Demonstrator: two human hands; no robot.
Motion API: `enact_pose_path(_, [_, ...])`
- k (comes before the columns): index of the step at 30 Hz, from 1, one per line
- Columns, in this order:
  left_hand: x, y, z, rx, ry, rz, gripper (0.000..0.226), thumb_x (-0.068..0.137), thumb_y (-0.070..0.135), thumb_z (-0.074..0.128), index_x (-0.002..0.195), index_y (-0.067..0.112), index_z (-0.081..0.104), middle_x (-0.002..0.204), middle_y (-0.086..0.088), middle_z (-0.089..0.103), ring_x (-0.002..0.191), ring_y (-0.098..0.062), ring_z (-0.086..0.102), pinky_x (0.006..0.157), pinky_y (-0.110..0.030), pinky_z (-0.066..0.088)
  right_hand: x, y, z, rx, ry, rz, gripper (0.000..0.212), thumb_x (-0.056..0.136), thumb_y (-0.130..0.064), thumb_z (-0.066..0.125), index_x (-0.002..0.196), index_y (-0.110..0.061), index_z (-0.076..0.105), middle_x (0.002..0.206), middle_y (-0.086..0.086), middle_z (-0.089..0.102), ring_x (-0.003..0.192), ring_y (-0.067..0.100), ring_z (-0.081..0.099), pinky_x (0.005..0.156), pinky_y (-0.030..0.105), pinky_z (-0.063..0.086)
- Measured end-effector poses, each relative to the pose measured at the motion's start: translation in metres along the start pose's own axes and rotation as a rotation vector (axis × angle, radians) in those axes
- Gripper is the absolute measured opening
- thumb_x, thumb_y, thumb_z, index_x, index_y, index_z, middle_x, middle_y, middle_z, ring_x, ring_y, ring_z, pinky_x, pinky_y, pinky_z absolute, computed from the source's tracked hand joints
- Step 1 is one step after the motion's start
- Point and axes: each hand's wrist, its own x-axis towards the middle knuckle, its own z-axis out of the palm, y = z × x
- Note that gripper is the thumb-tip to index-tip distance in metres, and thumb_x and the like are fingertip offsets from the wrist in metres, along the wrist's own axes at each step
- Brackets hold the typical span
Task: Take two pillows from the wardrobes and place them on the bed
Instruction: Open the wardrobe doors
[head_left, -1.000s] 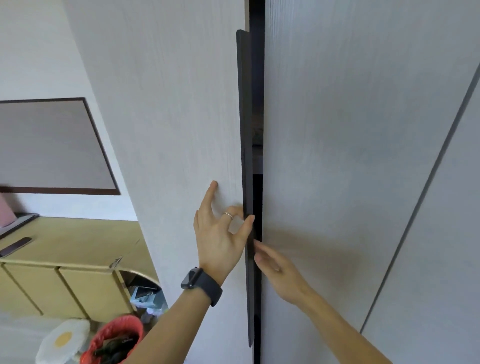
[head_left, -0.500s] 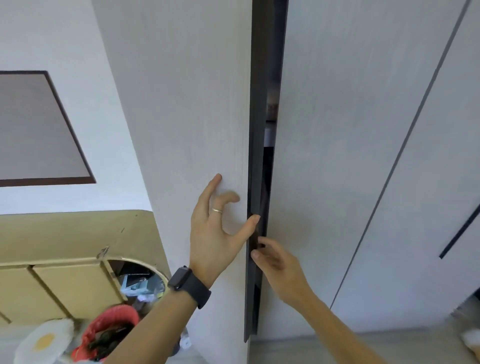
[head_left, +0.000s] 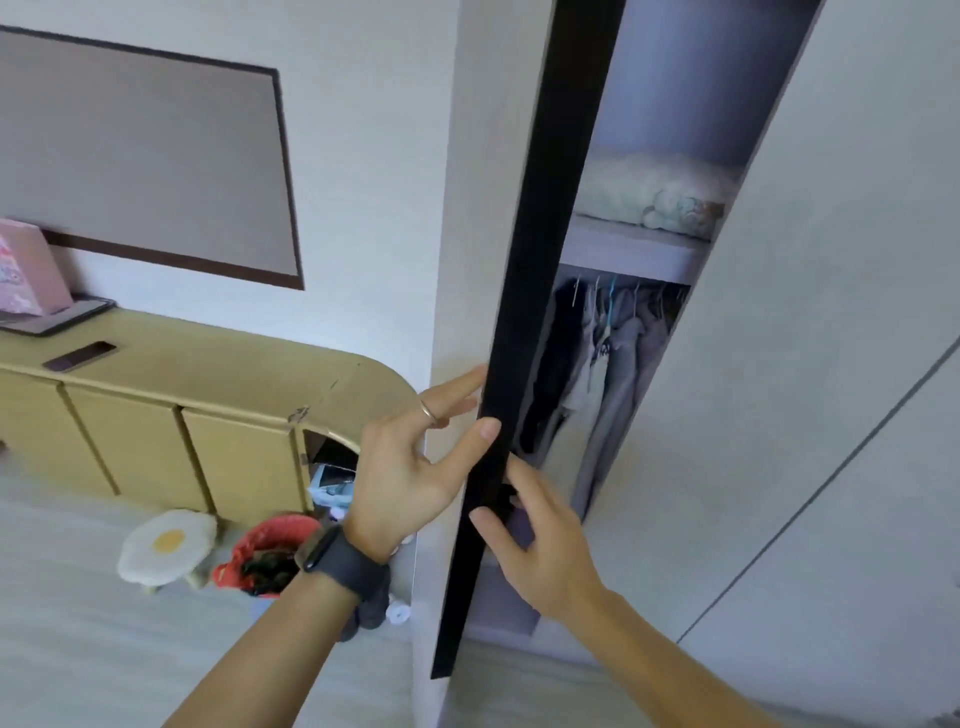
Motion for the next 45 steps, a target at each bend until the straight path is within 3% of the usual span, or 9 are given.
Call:
enact_pose_path(7, [-0.007, -0.004, -0.069, -0.357, 0.049, -0.283, 0.027, 0.087, 0.018, 0.07, 0.114, 0.016, 0.072, 0.109, 0.0, 0.076, 0.106, -0.017, 0.071, 0.093, -0.035, 0.056, 0.03, -0.042, 0.052, -0.05, -0.049, -0.152, 0.082, 0.091, -0.052, 0.065, 0.157, -0.025, 0.025, 0.162, -0.012, 0.028, 0.148, 0.005, 0.028, 0.115, 0.038, 0.037])
enact_pose_path(17, [-0.019, -0.016, -0.099, -0.308, 0.138, -0.338, 0.024, 0.094, 0.016, 0.066, 0.118, 0.021, 0.068, 0.111, 0.003, 0.075, 0.105, -0.016, 0.071, 0.101, -0.048, 0.051, 0.041, -0.055, 0.087, 0.002, -0.099, -0.163, 0.088, 0.09, -0.046, 0.069, 0.155, -0.046, 0.01, 0.158, -0.013, 0.034, 0.143, 0.008, 0.039, 0.112, 0.039, 0.041])
enact_pose_path(21, [-0.037, -0.008, -0.083, 0.323, 0.376, 0.007, 0.051, 0.083, 0.02, 0.069, 0.132, 0.021, 0.056, 0.13, 0.003, 0.059, 0.12, -0.014, 0.056, 0.1, -0.039, 0.046, 0.037, -0.045, 0.076, -0.019, -0.116, -0.206, 0.076, 0.091, -0.047, 0.065, 0.155, -0.031, 0.027, 0.158, -0.016, 0.034, 0.144, 0.006, 0.037, 0.113, 0.035, 0.04])
enact_pose_path(23, [-0.046, 0.002, -0.063, 0.514, 0.465, 0.265, 0.04, 0.082, 0.015, 0.069, 0.122, 0.013, 0.061, 0.119, -0.006, 0.061, 0.104, -0.024, 0.059, 0.087, -0.04, 0.049, 0.029, -0.031, 0.062, -0.057, -0.102, -0.216, 0.066, 0.093, -0.045, 0.062, 0.151, -0.025, 0.038, 0.156, -0.013, 0.04, 0.143, 0.006, 0.039, 0.112, 0.033, 0.042])
enact_pose_path(25, [-0.053, 0.004, -0.036, 0.456, 0.324, 0.345, 0.025, 0.085, 0.013, 0.065, 0.11, 0.014, 0.068, 0.104, -0.001, 0.066, 0.088, -0.023, 0.064, 0.073, -0.04, 0.052, 0.019, -0.009, 0.039, -0.097, -0.085, -0.161, 0.056, 0.093, -0.038, 0.064, 0.145, -0.025, 0.046, 0.149, -0.014, 0.048, 0.137, 0.005, 0.045, 0.108, 0.029, 0.044])
enact_pose_path(28, [-0.053, -0.008, 0.007, 0.42, 0.1, 0.151, 0.026, 0.089, 0.022, 0.06, 0.113, 0.027, 0.067, 0.093, 0.013, 0.068, 0.085, -0.014, 0.066, 0.063, -0.033, 0.056, 0.0, 0.033, -0.007, -0.204, -0.052, 0.003, 0.048, 0.094, -0.029, 0.065, 0.14, -0.029, 0.052, 0.143, -0.013, 0.053, 0.131, 0.01, 0.049, 0.108, 0.031, 0.042])
enact_pose_path(34, [-0.031, -0.055, 0.103, 0.553, -0.46, -0.165, 0.048, 0.096, 0.037, 0.051, 0.143, 0.033, 0.045, 0.142, 0.01, 0.051, 0.126, -0.02, 0.049, 0.09, -0.036, 0.047, -0.037, 0.094, -0.107, -0.433, 0.14, 0.216, 0.037, 0.094, -0.022, 0.068, 0.13, -0.03, 0.063, 0.137, -0.012, 0.056, 0.127, 0.005, 0.045, 0.106, 0.01, 0.032])
enact_pose_path(40, [0.024, -0.067, 0.2, 0.503, -0.639, -0.103, 0.048, 0.096, 0.036, 0.051, 0.143, 0.031, 0.045, 0.146, 0.006, 0.049, 0.129, -0.018, 0.048, 0.1, -0.036, 0.047, -0.024, 0.112, -0.189, -0.573, 0.268, 0.337, 0.035, 0.096, -0.034, 0.063, 0.131, -0.034, 0.062, 0.144, -0.013, 0.052, 0.137, 0.01, 0.039, 0.106, 0.013, 0.024])
enact_pose_path(45, [0.116, -0.051, 0.253, 0.381, -0.558, -0.096, 0.049, 0.096, 0.035, 0.054, 0.143, 0.029, 0.044, 0.15, 0.006, 0.042, 0.132, -0.015, 0.045, 0.096, -0.032, 0.048, 0.039, 0.12, -0.255, -0.638, 0.396, 0.279, 0.038, 0.096, -0.04, 0.06, 0.134, -0.037, 0.059, 0.147, -0.014, 0.049, 0.14, 0.01, 0.035, 0.107, 0.018, 0.027])
